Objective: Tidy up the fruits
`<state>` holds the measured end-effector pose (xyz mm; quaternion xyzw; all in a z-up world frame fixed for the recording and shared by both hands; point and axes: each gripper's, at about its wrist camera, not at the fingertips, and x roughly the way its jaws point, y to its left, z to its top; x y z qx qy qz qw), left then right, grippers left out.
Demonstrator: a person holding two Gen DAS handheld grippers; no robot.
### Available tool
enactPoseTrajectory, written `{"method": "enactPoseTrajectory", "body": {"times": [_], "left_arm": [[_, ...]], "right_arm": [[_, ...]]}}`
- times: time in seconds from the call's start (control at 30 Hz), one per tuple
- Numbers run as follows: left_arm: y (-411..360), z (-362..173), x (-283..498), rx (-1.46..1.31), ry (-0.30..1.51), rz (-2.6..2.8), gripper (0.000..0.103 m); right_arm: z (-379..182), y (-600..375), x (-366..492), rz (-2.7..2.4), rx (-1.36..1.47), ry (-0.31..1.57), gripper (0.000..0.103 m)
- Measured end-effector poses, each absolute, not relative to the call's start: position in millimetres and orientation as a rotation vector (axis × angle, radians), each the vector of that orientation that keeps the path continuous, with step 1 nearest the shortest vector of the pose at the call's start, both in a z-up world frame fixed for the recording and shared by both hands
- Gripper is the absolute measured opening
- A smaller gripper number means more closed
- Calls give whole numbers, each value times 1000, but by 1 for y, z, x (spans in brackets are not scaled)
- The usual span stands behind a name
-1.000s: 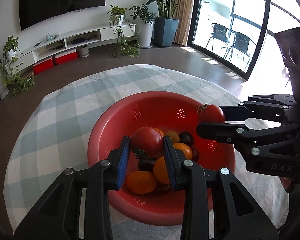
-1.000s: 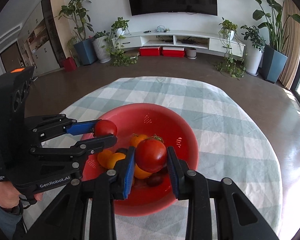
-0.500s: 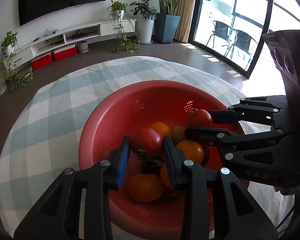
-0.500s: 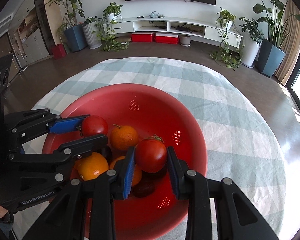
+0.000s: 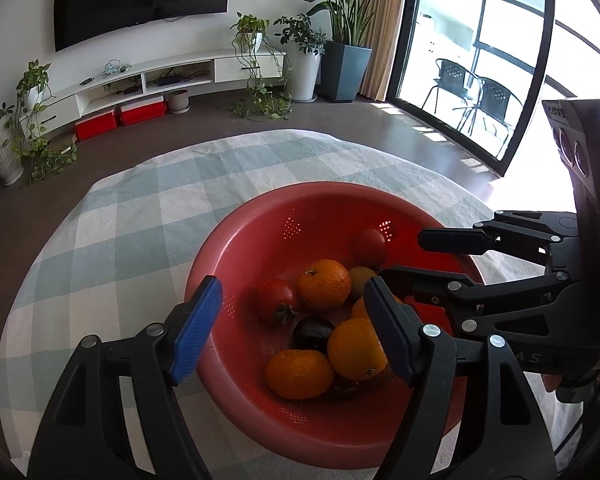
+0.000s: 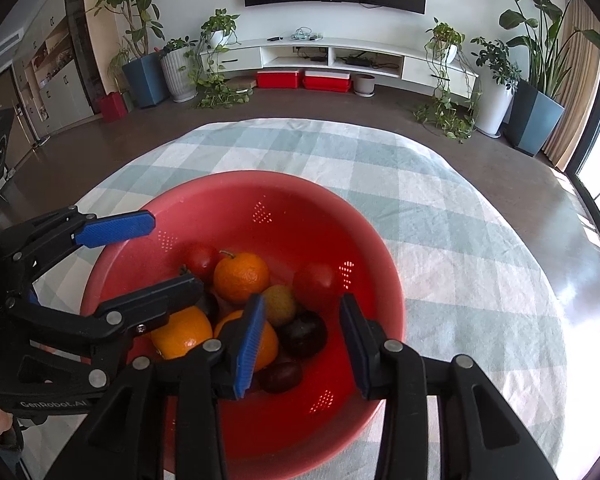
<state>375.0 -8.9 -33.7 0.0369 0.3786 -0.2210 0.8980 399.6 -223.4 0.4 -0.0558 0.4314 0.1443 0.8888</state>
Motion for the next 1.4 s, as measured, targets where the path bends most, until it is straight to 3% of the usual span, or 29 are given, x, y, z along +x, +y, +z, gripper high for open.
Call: {"method": "enactPoseTrajectory", "body": {"times": [0.07,0.13,0.27,0.47,0.63,0.77,0.9,1.13,1.4], "left_arm": [[-7,-27,371,80,764,-444,92],[-5,-18,363,80,737,-434,103],[-3,5,341,96,660,-409,103],[-7,53,284,148,487,-367,103],[-17,88,216,184,345,-319,103],[-18,101,154,131,254,-203,103],[-12,92,106,71,266,-115,103],[17,57,62,-51,355,-81,103],[25,43,49,-62,393,-32,103]], "right_arm": [[5,-226,392,300,-108,880,53],[12,-231,382,295,-90,860,58],[27,-246,351,271,-41,793,78],[53,-262,288,235,-25,646,90],[88,-275,222,162,-24,402,103],[113,-275,174,108,-70,223,103],[134,-281,146,99,-21,161,103],[151,-291,105,105,54,128,103],[127,-300,88,85,137,218,103]]}}
